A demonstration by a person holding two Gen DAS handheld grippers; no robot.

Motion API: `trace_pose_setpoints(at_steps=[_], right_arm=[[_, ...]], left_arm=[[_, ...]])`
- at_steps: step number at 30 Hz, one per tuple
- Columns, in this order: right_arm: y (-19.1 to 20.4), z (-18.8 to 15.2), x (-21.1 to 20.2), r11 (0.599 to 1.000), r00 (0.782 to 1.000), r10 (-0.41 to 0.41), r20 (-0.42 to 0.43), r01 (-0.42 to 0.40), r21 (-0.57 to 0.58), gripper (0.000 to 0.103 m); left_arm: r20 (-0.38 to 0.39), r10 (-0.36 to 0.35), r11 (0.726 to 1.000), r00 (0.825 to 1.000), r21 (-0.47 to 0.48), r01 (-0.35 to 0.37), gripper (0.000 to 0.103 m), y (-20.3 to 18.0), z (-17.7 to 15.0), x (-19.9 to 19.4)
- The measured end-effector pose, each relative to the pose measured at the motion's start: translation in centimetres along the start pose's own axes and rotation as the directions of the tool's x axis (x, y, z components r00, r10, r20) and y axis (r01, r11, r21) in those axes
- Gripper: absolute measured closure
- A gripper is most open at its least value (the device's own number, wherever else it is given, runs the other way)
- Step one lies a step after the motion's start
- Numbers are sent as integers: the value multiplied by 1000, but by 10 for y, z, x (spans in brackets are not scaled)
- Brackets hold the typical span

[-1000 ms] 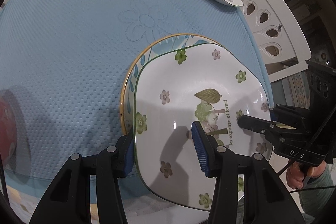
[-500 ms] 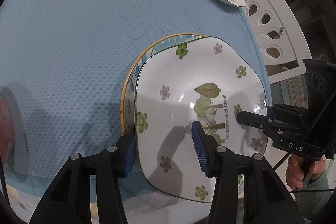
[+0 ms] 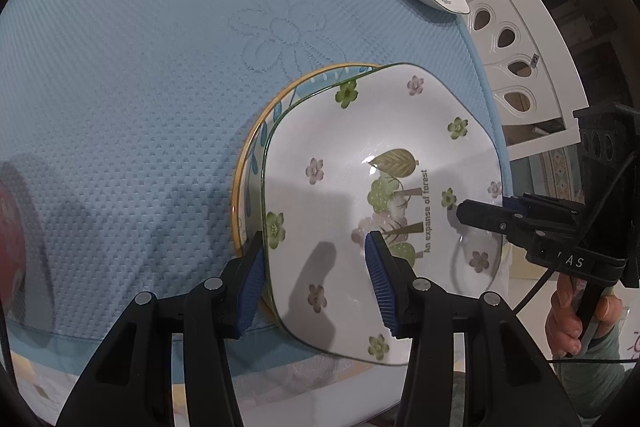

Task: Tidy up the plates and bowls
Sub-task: 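Lower the green-tree plate onto the blue-leaf plate, then open both grippers and move to the smaller green-tree plate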

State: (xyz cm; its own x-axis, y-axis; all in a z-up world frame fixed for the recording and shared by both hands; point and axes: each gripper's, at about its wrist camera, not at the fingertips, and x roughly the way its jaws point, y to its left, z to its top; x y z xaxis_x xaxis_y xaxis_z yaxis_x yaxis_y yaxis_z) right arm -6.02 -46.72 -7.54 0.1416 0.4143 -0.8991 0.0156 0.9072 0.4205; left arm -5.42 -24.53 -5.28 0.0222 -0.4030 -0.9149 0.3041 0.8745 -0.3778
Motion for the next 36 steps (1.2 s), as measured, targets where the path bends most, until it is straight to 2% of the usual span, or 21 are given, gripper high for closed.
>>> trace_pose_setpoints(at_steps=[3, 12, 16, 21, 29, 33, 36], right_arm=[[0, 1, -2, 1000, 1000, -12, 8, 12, 5, 76], [6, 0, -12, 997, 997, -75, 35, 75, 11, 76], [6, 3, -28, 993, 990, -113, 81, 114, -7, 76], [2, 11, -45, 992, 985, -122, 125, 122, 10, 76], [0, 23, -57, 991, 975, -129, 179, 121, 55, 76], [-7, 32, -61, 986, 966, -147, 211, 128, 103, 76], [-23, 44, -64, 981, 962, -145, 232, 109, 162, 68]], left_arm=[[13, 23, 999, 1000, 22, -24, 58, -3, 2, -3], [36, 32, 999, 999, 24, -33, 58, -2, 3, -12], [58, 60, 998, 996, 28, -62, 58, -1, 3, -20], [90, 64, 998, 994, 10, -65, 58, 4, 10, -31], [144, 50, 998, 988, 40, -56, 58, -18, 45, -39], [160, 33, 996, 987, 73, -45, 58, -37, 74, -35], [181, 18, 995, 983, 91, -35, 56, -53, 104, -30]])
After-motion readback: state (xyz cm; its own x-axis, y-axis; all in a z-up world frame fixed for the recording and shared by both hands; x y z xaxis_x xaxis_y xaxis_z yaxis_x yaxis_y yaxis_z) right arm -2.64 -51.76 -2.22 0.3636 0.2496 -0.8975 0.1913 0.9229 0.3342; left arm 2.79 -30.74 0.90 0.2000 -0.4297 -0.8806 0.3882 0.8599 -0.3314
